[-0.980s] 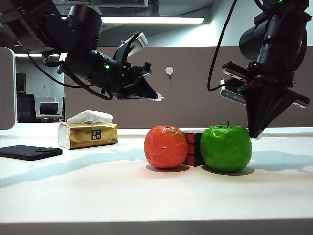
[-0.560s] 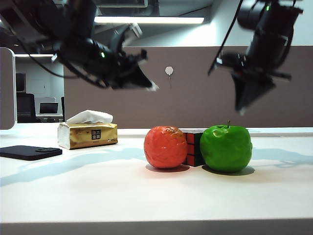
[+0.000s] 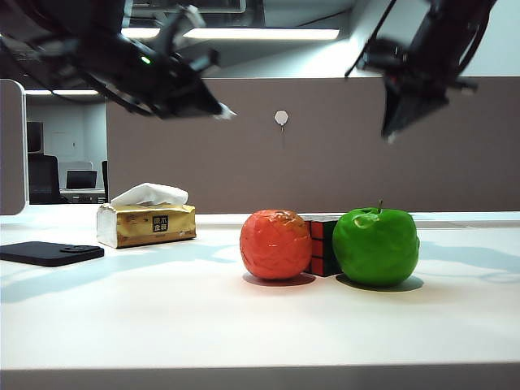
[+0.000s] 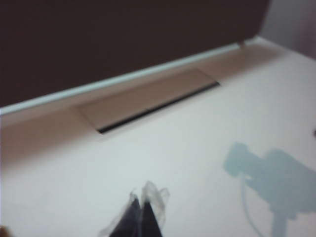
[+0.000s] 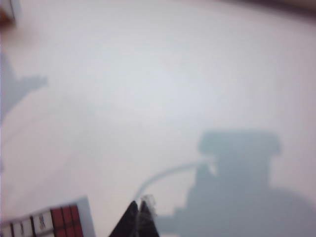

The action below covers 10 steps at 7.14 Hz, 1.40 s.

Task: Move all the fruits on the tabletop near the face of the Rubik's cube that has the color most similar to each fruit.

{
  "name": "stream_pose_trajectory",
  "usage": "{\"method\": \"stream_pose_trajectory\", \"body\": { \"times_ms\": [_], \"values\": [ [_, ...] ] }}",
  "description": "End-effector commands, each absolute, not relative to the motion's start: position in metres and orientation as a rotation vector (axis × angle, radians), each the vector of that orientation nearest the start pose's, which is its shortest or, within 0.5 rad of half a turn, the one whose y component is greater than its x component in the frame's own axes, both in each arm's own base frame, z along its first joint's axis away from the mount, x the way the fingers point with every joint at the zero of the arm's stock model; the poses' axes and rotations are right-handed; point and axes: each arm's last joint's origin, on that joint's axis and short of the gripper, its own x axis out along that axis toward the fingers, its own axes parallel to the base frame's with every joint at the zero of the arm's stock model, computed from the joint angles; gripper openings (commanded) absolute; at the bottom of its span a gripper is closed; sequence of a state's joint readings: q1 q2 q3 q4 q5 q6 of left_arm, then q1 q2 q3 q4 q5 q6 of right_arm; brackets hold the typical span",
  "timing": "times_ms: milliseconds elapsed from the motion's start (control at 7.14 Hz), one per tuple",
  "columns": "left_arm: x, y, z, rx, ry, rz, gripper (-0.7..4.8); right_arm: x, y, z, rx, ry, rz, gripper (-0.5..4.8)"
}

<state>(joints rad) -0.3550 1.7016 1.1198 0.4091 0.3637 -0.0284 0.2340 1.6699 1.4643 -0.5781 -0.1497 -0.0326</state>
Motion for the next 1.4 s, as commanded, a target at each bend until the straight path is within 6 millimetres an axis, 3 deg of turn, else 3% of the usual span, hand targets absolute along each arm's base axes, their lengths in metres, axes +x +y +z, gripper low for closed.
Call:
{"method": "stream_pose_trajectory", "body": {
  "times_ms": [140,700,840,1120,1260,1400],
  "values": [
    [0.355,-0.129,0.282,-0.067,0.156,-0.674,-0.05,0.353,0.082,0.332,-0.063,0.628,0.370,0.00],
    [0.345,-0.116,0.299,-0.057,0.149,-0.642,-0.05,0.342,0.073,0.359,-0.094,0.489,0.370,0.00],
    [0.330,-0.110,0.310,-0.009,0.120,-0.618,-0.05,0.329,0.061,0.381,-0.075,0.406,0.390,-0.01],
    [0.319,-0.106,0.312,-0.008,0.112,-0.602,-0.05,0.321,0.052,0.391,-0.063,0.372,0.406,-0.01],
    [0.259,-0.078,0.317,0.028,0.082,-0.532,-0.05,0.255,0.033,0.417,-0.054,0.253,0.421,-0.01],
    [0.253,-0.077,0.318,0.043,0.079,-0.533,-0.05,0.245,0.032,0.414,-0.053,0.253,0.424,-0.01]
  ]
}}
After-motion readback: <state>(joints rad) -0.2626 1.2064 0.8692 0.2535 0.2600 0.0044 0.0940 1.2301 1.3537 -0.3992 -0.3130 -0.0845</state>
